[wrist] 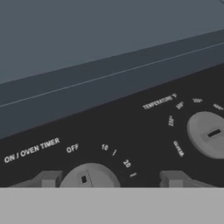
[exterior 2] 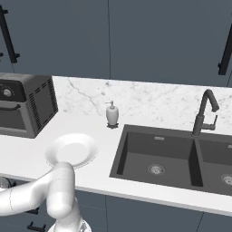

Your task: Pick up the kebab skewer and baguette bread, and place them inside the toaster oven. Close the toaster oven door and start by setting the timer.

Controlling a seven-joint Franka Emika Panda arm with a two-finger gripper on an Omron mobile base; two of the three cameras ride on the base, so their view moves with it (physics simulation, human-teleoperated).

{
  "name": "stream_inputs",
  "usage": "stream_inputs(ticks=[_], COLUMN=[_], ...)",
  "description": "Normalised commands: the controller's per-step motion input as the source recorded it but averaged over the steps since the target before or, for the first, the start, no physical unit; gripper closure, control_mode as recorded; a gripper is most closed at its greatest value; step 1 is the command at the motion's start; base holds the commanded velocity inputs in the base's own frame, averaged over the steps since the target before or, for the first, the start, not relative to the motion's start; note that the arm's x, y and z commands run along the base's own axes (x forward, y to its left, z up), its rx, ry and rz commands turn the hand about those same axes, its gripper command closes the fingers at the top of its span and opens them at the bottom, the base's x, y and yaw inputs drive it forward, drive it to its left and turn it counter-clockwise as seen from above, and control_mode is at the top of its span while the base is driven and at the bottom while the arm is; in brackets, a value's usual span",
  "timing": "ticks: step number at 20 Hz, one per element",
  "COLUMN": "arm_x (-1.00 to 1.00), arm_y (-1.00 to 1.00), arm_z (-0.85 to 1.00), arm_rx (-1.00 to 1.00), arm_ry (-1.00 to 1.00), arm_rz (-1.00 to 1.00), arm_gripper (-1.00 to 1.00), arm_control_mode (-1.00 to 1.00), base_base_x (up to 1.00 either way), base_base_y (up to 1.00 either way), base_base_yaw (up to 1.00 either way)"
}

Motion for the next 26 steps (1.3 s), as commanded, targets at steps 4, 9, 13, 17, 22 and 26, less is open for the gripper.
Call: stream_inputs(ticks=[4, 9, 13, 17, 22, 26], arm_x=[-0.45, -0.48, -0.56, -0.65, -0.64, -0.69], arm_y=[0.39, 0.45, 0.46, 0.43, 0.24, 0.00], arm_z=[0.44, 0.46, 0.51, 0.54, 0.31, 0.06], arm_rx=[0.81, 0.80, 0.79, 0.78, 0.70, 0.57], arm_ry=[-0.18, -0.18, -0.16, -0.07, 0.00, -0.05], arm_rz=[-0.31, -0.30, -0.30, -0.28, -0.23, -0.17], arm_gripper=[1.00, 1.00, 1.00, 1.00, 1.00, 1.00], arm_control_mode=[-1.00, -1.00, -1.00, -1.00, -1.00, -1.00], base_base_x=[0.00, 0.00, 0.00, 0.00, 0.00, 0.00], base_base_y=[0.00, 0.00, 0.00, 0.00, 0.00, 0.00], base_base_yaw=[0.00, 0.00, 0.00, 0.00, 0.00, 0.00])
